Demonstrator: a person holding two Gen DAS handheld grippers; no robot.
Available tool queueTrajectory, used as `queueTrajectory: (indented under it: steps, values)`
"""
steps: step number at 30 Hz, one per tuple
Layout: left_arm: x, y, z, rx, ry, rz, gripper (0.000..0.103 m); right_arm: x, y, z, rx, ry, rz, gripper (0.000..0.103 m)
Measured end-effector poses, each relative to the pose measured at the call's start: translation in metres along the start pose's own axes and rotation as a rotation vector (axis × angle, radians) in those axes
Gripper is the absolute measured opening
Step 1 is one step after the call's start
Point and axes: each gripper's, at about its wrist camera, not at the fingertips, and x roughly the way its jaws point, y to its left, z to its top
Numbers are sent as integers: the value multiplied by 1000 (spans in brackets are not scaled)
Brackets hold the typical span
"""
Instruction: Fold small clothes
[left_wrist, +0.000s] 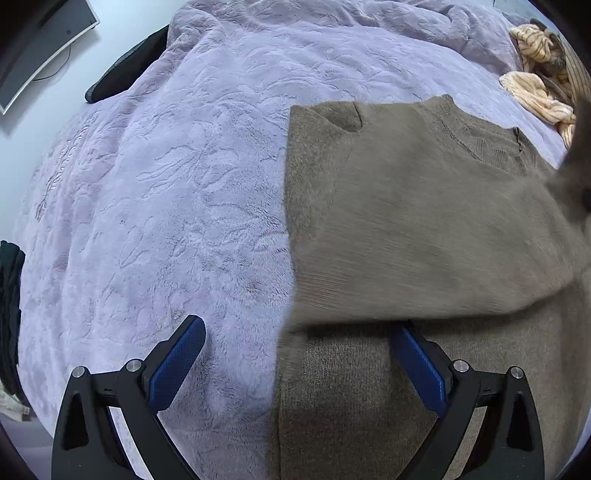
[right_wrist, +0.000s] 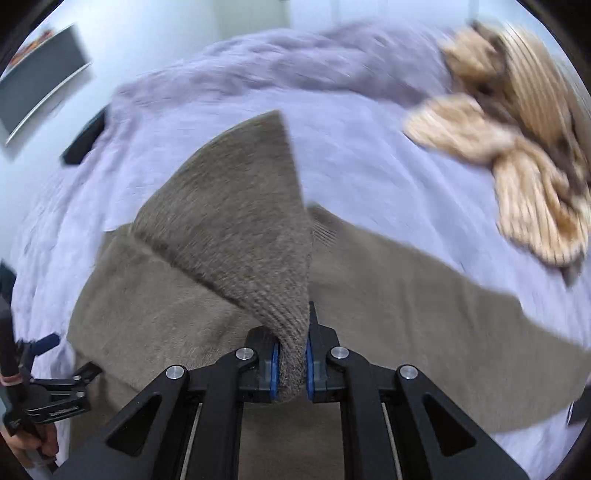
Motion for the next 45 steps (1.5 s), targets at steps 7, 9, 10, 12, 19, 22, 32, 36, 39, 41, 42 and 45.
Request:
queueTrajectory:
  steps: [7, 9, 10, 12, 19, 22, 32, 36, 39, 41, 42, 45]
  values:
    - [-29, 8, 3, -6, -32, -16, 101, 48, -100, -54, 445, 159, 278, 23]
    - [-39, 11, 10, -22, -58, -18, 101, 43, -107, -57, 501, 141, 316, 49]
    - [-41, 12, 15, -25, -70, -17, 101, 41, -109, -55, 515, 132, 326, 56]
    - [-41, 8, 28, -18, -90, -12, 101, 38, -113, -52, 544, 112, 327, 60]
    - [-8, -32, 65, 22, -98, -11, 101, 38, -130, -38, 652, 107, 309, 9]
    - [11, -39, 68, 33, -87, 42, 101, 20, -118, -16, 489, 7, 372, 9]
    - [31, -19, 66, -26, -21, 63, 101, 59, -158, -52, 616, 122, 330, 17]
    - [20, -16, 61, -16, 16, 64, 101, 45, -159, -57, 599, 160, 295, 47]
    - [11, -8, 47, -50, 60, 28, 101, 26, -160, -73, 573, 192, 280, 62]
    - [5, -6, 35, -74, 101, -7, 101, 13, -161, -86, 571, 199, 287, 63]
    - [2, -7, 28, -79, 117, -13, 101, 8, -161, -93, 578, 209, 290, 63]
    - [-6, -17, 7, -60, 164, -23, 101, -3, -166, -116, 613, 235, 300, 63]
